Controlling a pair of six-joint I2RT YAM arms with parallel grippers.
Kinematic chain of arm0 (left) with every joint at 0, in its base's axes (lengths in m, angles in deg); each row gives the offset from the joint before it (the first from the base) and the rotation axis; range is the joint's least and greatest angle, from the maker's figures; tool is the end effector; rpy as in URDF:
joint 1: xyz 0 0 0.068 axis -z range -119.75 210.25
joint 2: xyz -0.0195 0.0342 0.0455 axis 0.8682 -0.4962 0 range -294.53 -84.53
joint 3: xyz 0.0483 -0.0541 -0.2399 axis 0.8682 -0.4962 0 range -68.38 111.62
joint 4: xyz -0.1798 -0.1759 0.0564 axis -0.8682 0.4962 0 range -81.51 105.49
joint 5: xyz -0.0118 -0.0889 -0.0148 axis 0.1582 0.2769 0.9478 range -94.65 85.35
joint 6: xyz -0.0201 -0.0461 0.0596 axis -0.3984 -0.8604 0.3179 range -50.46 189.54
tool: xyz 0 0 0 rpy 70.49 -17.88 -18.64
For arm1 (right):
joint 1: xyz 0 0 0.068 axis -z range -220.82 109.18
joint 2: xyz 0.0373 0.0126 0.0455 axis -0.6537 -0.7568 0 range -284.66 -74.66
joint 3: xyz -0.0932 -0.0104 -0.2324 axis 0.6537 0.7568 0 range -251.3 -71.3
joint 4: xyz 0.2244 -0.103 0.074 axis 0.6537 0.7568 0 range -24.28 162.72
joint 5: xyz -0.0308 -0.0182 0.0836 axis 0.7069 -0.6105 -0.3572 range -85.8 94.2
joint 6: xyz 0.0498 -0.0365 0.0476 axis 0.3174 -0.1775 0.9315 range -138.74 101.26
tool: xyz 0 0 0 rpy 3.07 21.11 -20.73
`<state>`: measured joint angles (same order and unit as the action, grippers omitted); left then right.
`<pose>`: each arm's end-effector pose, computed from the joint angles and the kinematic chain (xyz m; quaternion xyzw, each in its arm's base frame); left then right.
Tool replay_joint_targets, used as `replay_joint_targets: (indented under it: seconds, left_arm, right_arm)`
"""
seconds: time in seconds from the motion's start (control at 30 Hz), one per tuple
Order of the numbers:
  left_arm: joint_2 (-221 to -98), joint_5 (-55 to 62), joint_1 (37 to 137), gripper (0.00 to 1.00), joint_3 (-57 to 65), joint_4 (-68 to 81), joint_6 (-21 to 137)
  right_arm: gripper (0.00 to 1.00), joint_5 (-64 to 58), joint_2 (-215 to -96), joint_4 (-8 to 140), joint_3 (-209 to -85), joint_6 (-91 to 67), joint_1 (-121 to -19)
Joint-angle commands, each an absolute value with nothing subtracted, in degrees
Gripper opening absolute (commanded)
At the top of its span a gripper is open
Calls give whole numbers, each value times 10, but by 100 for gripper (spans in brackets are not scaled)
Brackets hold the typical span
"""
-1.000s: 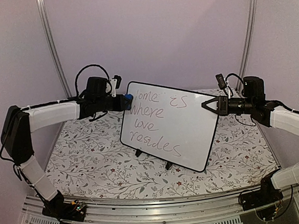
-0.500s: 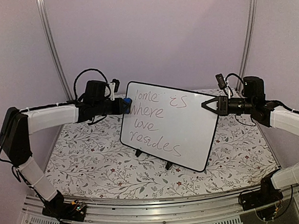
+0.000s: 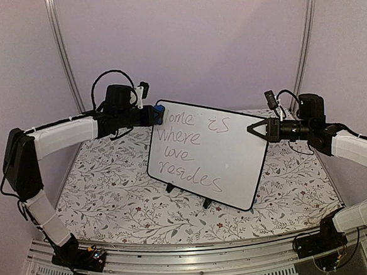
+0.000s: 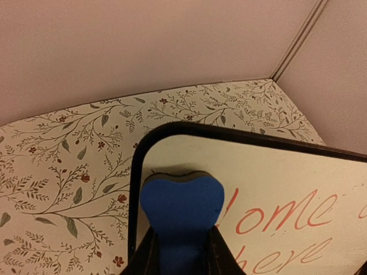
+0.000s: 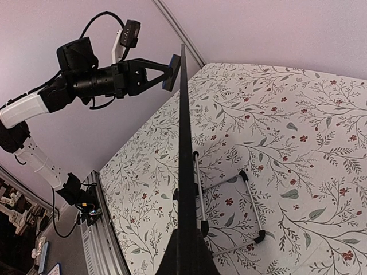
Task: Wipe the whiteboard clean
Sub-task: Erase the whiteboard from the whiteboard stand.
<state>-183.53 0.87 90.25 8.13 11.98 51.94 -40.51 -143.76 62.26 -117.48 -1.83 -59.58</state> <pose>0.3688 -0.2203 0.2532 0.1168 0.8392 -0.2510 0.4680 0.2631 0.1389 0.2596 -0.2317 0.7514 0.4592 0.4132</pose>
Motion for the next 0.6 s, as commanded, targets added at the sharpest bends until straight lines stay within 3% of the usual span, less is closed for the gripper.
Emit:
replay_joint_targets:
  seconds: [0.0, 0.37, 0.57]
  left_arm:
    - [-1863, -1, 901, 0, 118, 140, 541]
    - [-1868, -2, 895, 0, 146, 145, 566]
    - [-1850, 15, 900, 0, 101, 132, 550]
  right_arm:
    - [0, -451, -1434, 631, -1171, -59, -613]
    - [0, -451, -1436, 633, -1173, -61, -614]
    - [0, -449, -1436, 635, -1174, -61, -613]
